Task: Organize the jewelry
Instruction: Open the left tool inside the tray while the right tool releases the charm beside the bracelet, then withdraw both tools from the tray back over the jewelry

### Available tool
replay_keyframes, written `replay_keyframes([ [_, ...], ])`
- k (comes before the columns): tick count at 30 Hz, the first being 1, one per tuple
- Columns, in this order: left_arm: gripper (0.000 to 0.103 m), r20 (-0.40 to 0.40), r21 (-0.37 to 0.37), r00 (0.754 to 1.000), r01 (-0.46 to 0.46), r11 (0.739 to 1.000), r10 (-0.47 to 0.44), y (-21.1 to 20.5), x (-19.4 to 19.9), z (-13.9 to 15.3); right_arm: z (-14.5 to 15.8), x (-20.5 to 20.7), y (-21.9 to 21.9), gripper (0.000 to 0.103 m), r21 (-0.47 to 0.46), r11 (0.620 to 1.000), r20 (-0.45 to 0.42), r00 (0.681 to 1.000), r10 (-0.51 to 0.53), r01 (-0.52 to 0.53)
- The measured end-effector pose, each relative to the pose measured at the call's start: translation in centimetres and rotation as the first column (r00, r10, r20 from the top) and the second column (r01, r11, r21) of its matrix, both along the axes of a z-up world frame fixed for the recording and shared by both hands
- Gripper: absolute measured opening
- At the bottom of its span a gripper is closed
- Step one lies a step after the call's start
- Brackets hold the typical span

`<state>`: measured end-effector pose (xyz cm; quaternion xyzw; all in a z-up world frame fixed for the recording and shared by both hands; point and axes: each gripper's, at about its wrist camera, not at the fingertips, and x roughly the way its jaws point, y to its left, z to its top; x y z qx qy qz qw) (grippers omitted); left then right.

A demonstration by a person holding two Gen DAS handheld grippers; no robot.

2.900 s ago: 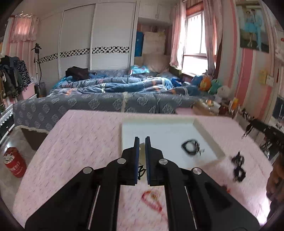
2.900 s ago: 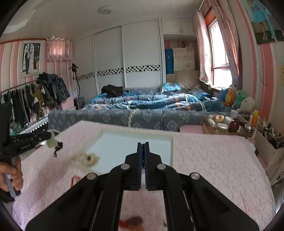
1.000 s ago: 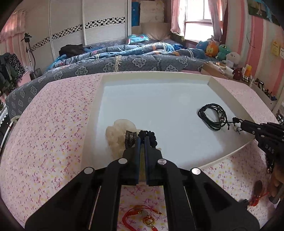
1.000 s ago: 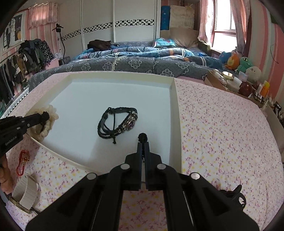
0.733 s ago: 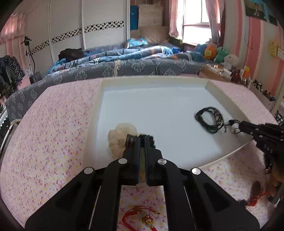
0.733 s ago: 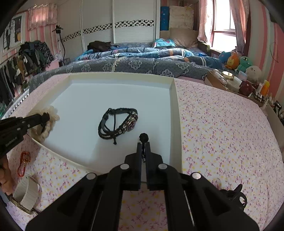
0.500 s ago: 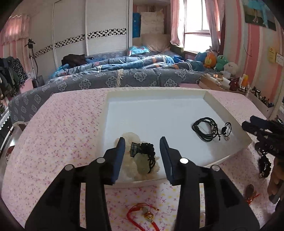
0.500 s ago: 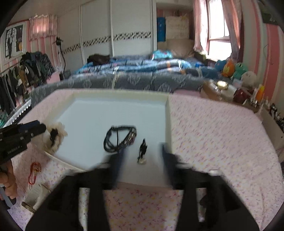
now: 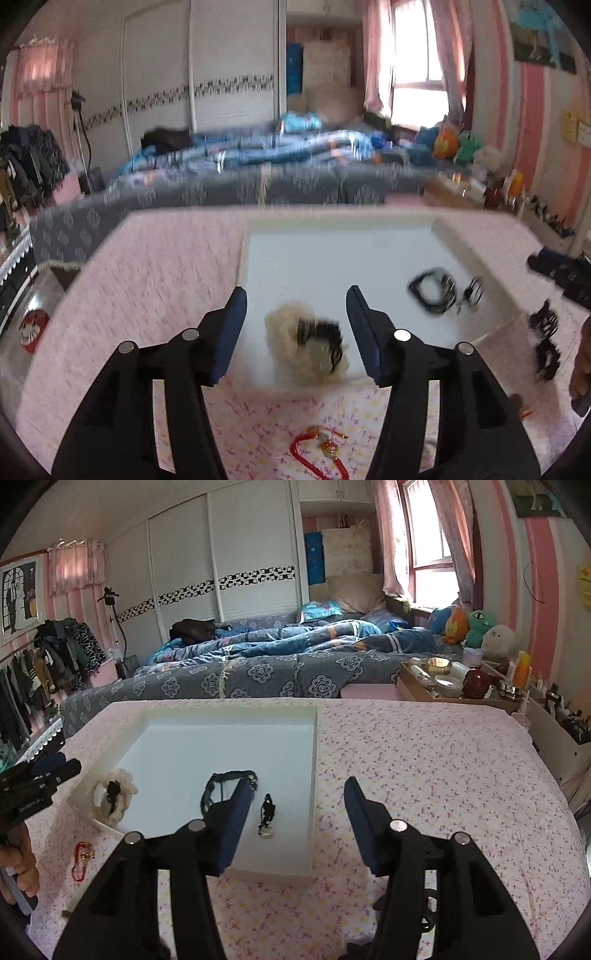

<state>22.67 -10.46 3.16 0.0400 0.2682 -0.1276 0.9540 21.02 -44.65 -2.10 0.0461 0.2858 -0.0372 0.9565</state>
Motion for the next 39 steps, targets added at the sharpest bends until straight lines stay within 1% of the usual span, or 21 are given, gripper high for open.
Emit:
replay_keyframes([
  [1,0.063,0.012,0.002,1.0,-0.016,1.0,0.016,0.3,-0.1,0.7,0.5,-0.1,0.1,0.059,-0.004,1.0,0.011,1.0,0.007,-0.006],
  [2,0.063,0.011,-0.001,0.999,-0.038,0.999,0.038,0.8,-0.3,1.5,0.9,-0.1,0.0,0.059,-0.008,1.0,0.012,1.0,0.002,-0.002],
  [4,0.063,-0.004,-0.02,0.999,-0.046,0.999,0.046,1.7,-0.8,2.6,1.9,-0.8,-0.1,0.059,0.002,1.0,0.021,1.0,0.007,-0.007],
  [6,0.064,0.001,-0.005,0.999,-0.047,0.999,0.047,2.6,-2.2,3.4,2.5,-2.2,0.0,0.059,-0.009,1.0,0.025,0.999,0.02,-0.02],
  [8,0.071,0.013,0.015,0.998,-0.06,0.998,0.06,3.7,-4.3,3.6,2.5,-4.3,-0.1,0.059,-0.028,0.999,0.023,1.0,0.018,-0.017],
  [9,0.073,0.016,0.015,0.998,-0.066,0.998,0.066,4.3,-5.4,3.4,2.3,-5.3,-0.3,0.059,-0.027,1.0,0.015,1.0,0.016,-0.016],
  [12,0.074,0.002,0.018,0.997,-0.078,0.997,0.078,5.6,-9.2,1.8,0.5,-8.6,-0.6,0.059,0.011,1.0,-0.022,1.0,0.002,-0.001],
  [13,0.075,-0.012,0.013,0.997,-0.076,0.997,0.076,5.7,-10.2,1.0,-0.7,-9.9,-0.4,0.059,0.038,0.999,-0.051,0.999,0.011,-0.009],
  [16,0.075,-0.062,-0.012,0.996,-0.058,0.998,0.057,6.1,-13.3,-2.1,-3.2,-12.0,0.7,0.059,0.087,0.994,-0.107,0.992,0.067,-0.058],
  [18,0.075,-0.073,-0.012,0.996,-0.05,0.999,0.049,5.9,-14.7,-3.5,-4.5,-12.8,1.4,0.059,0.089,0.994,-0.13,0.988,0.079,-0.068],
  [20,0.076,-0.068,0.013,0.997,-0.041,0.999,0.042,5.4,-15.9,-4.6,-5.5,-13.1,2.4,0.059,0.081,0.993,-0.143,0.985,0.094,-0.083],
  [23,0.079,-0.093,0.006,0.995,-0.029,1.0,0.03,4.9,-16.4,-5.7,-6.5,-13.3,3.6,0.059,0.069,0.993,-0.159,0.982,0.103,-0.093],
  [24,0.08,-0.087,0.003,0.996,-0.032,0.999,0.032,4.9,-16.4,-5.7,-6.6,-13.2,3.9,0.059,0.076,0.992,-0.163,0.98,0.111,-0.1],
  [26,0.089,-0.081,-0.002,0.996,-0.046,0.999,0.045,4.9,-16.4,-5.6,-7.0,-13.0,4.4,0.059,0.074,0.991,-0.172,0.977,0.123,-0.112],
  [27,0.09,-0.097,0.001,0.994,-0.048,0.999,0.048,5.0,-16.1,-5.8,-7.0,-13.0,4.6,0.059,0.065,0.991,-0.177,0.976,0.125,-0.115],
  [30,0.091,-0.124,0.011,0.99,-0.06,0.998,0.061,4.8,-15.4,-5.9,-7.2,-12.5,4.9,0.059,0.056,0.992,-0.199,0.972,0.123,-0.114],
  [33,0.092,-0.125,0.031,0.991,-0.045,0.998,0.049,4.3,-15.2,-6.0,-7.5,-11.9,5.4,0.059,0.055,0.99,-0.227,0.964,0.136,-0.127],
  [35,0.092,-0.125,0.044,0.991,-0.035,0.998,0.04,3.9,-15.1,-5.9,-7.6,-11.6,5.8,0.061,0.046,0.99,-0.236,0.962,0.139,-0.132],
  [36,0.092,-0.126,0.053,0.991,-0.027,0.998,0.034,3.7,-15.1,-6.0,-7.6,-11.4,6.0,0.065,0.045,0.991,-0.238,0.962,0.137,-0.129],
  [39,0.092,-0.137,0.06,0.99,-0.013,0.998,0.021,3.3,-14.8,-6.1,-7.8,-10.8,6.5,0.067,0.044,0.991,-0.259,0.956,0.137,-0.13],
])
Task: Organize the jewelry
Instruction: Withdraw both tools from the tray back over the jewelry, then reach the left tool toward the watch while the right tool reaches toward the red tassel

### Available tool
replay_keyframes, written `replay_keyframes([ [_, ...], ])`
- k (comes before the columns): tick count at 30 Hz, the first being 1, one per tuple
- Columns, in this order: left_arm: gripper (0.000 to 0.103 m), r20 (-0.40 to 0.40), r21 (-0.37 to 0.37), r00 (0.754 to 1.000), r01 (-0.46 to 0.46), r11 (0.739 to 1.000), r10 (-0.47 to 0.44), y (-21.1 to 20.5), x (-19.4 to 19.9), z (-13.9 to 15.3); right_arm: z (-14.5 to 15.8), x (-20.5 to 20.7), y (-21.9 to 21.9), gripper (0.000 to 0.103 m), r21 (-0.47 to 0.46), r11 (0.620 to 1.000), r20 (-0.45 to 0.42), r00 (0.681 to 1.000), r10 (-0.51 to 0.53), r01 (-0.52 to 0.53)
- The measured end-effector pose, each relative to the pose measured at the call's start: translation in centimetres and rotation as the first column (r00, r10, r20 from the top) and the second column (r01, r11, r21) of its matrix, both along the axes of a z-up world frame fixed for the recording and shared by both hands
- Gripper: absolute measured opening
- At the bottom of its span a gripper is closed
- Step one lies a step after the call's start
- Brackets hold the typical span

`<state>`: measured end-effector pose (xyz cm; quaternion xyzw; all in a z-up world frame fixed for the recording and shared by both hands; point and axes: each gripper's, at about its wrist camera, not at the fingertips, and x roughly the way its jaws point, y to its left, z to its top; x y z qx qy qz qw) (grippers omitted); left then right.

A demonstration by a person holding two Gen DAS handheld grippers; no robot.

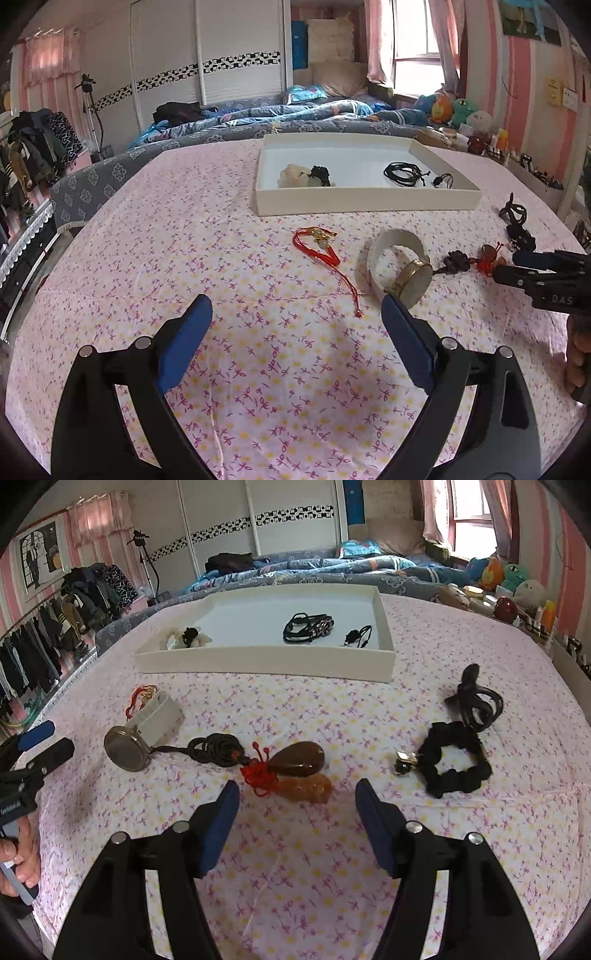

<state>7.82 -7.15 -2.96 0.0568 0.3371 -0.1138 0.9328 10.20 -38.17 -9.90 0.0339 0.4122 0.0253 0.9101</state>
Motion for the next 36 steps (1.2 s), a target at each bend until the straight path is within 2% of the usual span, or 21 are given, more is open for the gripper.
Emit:
replay_keyframes([
  [5,0.092,-0.044,-0.022,0.999,-0.017,1.0,0.016,0.3,0.9,-0.4,-0.5,0.9,0.7,0.07,-0.023,1.0,-0.04,0.999,-0.007,0.006],
  [7,0.092,-0.06,-0.025,0.998,-0.02,0.999,0.019,0.3,1.2,-0.6,-0.6,1.4,1.3,0.076,-0.045,0.999,-0.053,0.999,-0.001,-0.002],
  [9,0.092,-0.072,-0.027,0.997,-0.017,1.0,0.015,0.2,1.4,-0.8,-0.7,1.7,1.7,0.078,-0.069,0.998,-0.062,0.998,0.007,-0.011],
  [15,0.092,-0.076,-0.02,0.997,-0.001,1.0,0.0,-0.2,1.4,-1.0,-0.6,1.7,2.1,0.074,-0.076,0.997,-0.059,0.998,0.001,-0.006],
  [17,0.093,-0.085,-0.029,0.996,0.024,0.999,-0.026,-0.5,1.5,-1.1,-0.5,1.5,1.9,0.067,-0.074,0.997,-0.05,0.999,-0.005,0.001],
  [19,0.093,-0.087,-0.039,0.995,0.047,0.998,-0.05,-0.9,1.5,-1.1,-0.4,1.5,1.7,0.054,-0.072,0.997,-0.041,0.999,-0.004,0.001],
  [22,0.093,-0.07,-0.022,0.996,0.053,0.998,-0.055,-1.4,1.1,-1.0,-0.3,1.4,1.3,0.041,-0.075,0.997,-0.034,0.999,0.003,-0.005],
  [29,0.095,-0.052,-0.026,0.998,0.027,0.999,-0.029,-1.4,0.8,-0.8,-0.2,0.4,0.0,0.036,-0.077,0.997,-0.033,0.999,0.029,-0.032],
  [32,0.094,-0.049,-0.037,0.998,0.033,0.999,-0.035,-1.7,0.5,-0.6,-0.1,-0.2,-1.6,0.027,-0.066,0.998,-0.023,1.0,0.002,-0.004],
  [34,0.095,-0.062,-0.057,0.996,0.062,0.996,-0.065,-2.7,0.4,-0.6,-0.1,-0.3,-2.3,0.017,-0.05,0.999,-0.023,1.0,-0.008,0.007],
  [36,0.095,-0.061,-0.053,0.993,0.093,0.994,-0.097,-4.3,0.2,-0.5,-0.2,-0.3,-2.6,0.017,-0.028,1.0,-0.022,1.0,-0.004,0.003],
])
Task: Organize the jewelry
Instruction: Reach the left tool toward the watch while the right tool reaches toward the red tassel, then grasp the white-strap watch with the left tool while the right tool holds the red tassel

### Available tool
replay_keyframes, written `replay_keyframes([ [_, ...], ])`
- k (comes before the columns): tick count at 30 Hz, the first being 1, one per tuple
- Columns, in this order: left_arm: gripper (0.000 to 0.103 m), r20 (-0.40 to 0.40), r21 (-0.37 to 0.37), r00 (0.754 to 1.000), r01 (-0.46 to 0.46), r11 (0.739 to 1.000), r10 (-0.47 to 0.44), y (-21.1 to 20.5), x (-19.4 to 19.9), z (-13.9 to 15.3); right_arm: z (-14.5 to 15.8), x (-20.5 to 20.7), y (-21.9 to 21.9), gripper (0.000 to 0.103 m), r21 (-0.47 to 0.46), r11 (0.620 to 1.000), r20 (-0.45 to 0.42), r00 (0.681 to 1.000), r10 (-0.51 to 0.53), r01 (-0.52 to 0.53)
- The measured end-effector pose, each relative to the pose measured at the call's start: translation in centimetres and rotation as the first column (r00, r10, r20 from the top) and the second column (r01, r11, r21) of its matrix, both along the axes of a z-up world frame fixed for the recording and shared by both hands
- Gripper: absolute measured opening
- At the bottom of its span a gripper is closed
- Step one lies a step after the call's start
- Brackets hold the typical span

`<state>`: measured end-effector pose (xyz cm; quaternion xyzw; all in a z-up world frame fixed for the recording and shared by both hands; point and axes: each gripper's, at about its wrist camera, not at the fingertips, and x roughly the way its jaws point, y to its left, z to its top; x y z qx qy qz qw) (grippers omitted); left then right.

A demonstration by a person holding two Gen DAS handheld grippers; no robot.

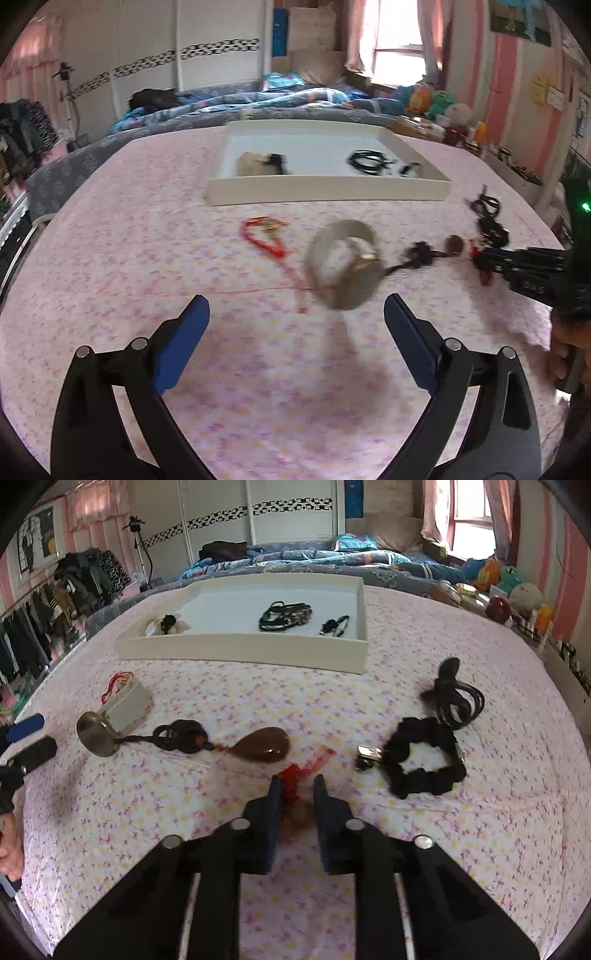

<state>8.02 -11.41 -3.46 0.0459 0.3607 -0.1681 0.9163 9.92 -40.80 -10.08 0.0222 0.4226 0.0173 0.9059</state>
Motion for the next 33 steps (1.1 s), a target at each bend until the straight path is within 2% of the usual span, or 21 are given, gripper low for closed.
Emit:
replay_keyframes([
  [6,0.095,0.055,0.056,0.996,0.062,0.996,-0.066,-4.2,-0.1,0.8,0.0,0.2,0.0,0.017,0.003,1.0,-0.001,1.0,0.022,-0.022],
  [13,0.093,0.022,0.026,0.996,0.081,0.996,-0.082,-6.0,2.2,0.4,-0.1,0.5,-0.4,0.017,0.03,0.999,-0.006,0.999,0.042,-0.041],
  [18,0.073,-0.001,0.067,0.995,0.103,0.992,-0.103,-7.2,3.0,-0.7,-0.2,0.5,-0.3,0.017,0.034,0.999,-0.006,0.999,0.042,-0.041],
  [20,0.059,-0.026,0.077,0.994,0.104,0.992,-0.102,-7.4,3.3,-1.2,-0.2,0.5,-0.3,0.017,0.036,0.999,-0.006,0.999,0.042,-0.041],
  [22,0.056,-0.035,0.076,0.995,0.091,0.993,-0.089,-7.3,3.7,-1.3,-0.2,0.5,-0.4,0.017,0.035,0.999,-0.006,0.999,0.042,-0.041],
  [26,0.033,-0.04,0.102,0.996,0.078,0.992,-0.074,-7.4,4.0,-1.5,-0.2,0.5,-0.4,0.017,0.035,0.999,-0.005,0.999,0.04,-0.04],
  [30,0.031,-0.04,0.088,0.996,0.084,0.993,-0.081,-7.3,3.9,-1.4,-0.2,0.5,-0.3,0.017,0.025,0.999,-0.005,0.999,0.039,-0.039],
  [31,0.028,-0.041,0.073,0.996,0.085,0.994,-0.082,-7.0,3.9,-1.3,-0.2,0.6,-0.3,0.017,0.024,0.999,-0.005,0.999,0.04,-0.039],
  [33,0.009,-0.035,0.036,0.996,0.089,0.995,-0.088,-6.5,3.8,-1.0,-0.2,0.5,-0.3,0.016,0.03,0.999,-0.002,0.999,0.039,-0.039],
])
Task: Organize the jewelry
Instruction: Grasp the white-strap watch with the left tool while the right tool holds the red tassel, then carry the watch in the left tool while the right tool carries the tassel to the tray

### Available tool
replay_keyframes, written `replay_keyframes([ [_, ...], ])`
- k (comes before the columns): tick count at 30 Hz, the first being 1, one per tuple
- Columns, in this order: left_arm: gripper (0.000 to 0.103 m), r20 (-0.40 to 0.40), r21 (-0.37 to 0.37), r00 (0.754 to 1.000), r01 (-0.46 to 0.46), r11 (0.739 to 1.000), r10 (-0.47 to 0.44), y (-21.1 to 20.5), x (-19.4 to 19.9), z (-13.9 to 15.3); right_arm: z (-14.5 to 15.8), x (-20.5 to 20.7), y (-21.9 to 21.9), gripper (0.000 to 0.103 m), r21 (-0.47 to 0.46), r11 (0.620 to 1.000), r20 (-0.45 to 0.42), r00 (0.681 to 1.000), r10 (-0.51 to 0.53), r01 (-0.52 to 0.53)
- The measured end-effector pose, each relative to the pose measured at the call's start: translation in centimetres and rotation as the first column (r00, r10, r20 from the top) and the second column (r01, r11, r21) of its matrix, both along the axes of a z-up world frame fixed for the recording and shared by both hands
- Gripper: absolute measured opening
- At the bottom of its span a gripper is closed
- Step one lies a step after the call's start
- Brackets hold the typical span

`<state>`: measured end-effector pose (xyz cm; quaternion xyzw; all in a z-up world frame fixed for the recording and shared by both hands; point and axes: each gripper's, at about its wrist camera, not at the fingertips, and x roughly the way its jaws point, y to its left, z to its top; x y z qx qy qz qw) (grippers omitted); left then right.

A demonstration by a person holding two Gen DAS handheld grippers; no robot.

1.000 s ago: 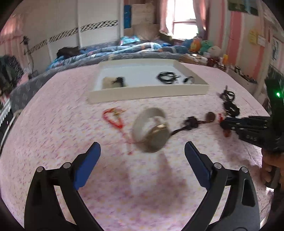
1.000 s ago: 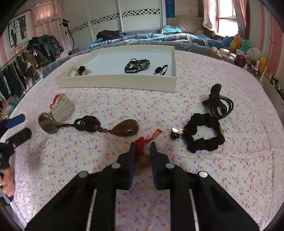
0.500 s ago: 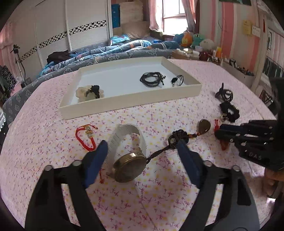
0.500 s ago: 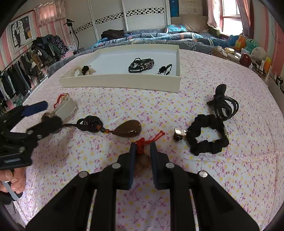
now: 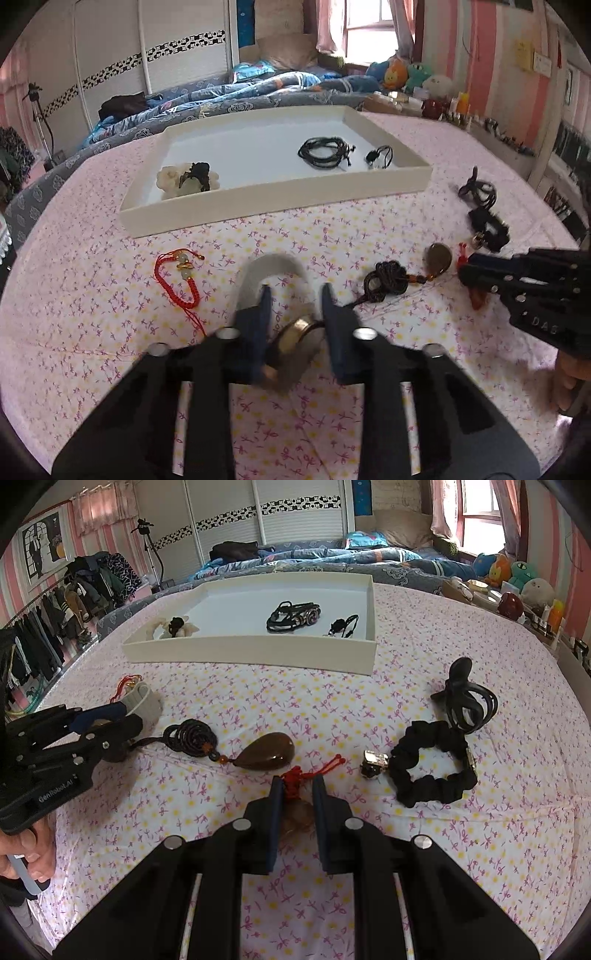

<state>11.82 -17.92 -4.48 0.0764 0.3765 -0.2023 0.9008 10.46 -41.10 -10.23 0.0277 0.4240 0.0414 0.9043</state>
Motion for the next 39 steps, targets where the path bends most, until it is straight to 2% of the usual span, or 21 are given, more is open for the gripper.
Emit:
replay_keyframes([
  [1,0.009,0.006,-0.019,1.0,0.001,1.0,-0.001,0.3,-0.1,0.2,0.0,0.0,0.0,0.015,0.003,1.0,0.001,1.0,0.0,0.0],
  [5,0.009,0.032,-0.017,0.999,-0.004,1.0,0.005,0.8,-0.5,0.6,0.5,-0.4,-0.1,0.01,0.01,1.0,0.031,1.0,-0.002,0.002],
  [6,0.009,0.035,-0.023,0.999,-0.007,1.0,0.008,1.0,-0.5,0.8,0.6,-0.5,-0.2,0.002,0.016,1.0,0.035,0.999,-0.003,0.002],
  [13,0.009,0.056,-0.04,0.998,-0.02,0.999,0.022,2.0,-0.7,2.0,0.7,-0.6,-0.8,0.002,0.043,0.999,0.048,0.999,-0.015,0.013],
  [18,0.009,0.075,-0.049,0.997,-0.024,0.999,0.027,2.7,-0.9,3.1,1.9,-1.3,-1.7,0.002,0.08,0.996,0.096,0.994,-0.043,0.036],
  [27,0.009,0.125,-0.074,0.991,-0.027,0.997,0.037,3.8,0.1,6.6,8.2,-1.4,-2.2,0.002,0.093,0.996,0.247,0.969,-0.034,0.012],
  [34,0.009,0.201,-0.073,0.978,-0.046,0.996,0.06,4.7,1.7,10.5,13.1,0.4,-3.0,0.002,0.087,0.996,0.319,0.947,-0.03,0.002],
  [39,0.009,0.23,-0.088,0.971,-0.045,0.995,0.065,4.6,3.2,12.3,15.1,1.6,-3.1,0.002,0.08,0.997,0.356,0.934,-0.033,0.005],
])
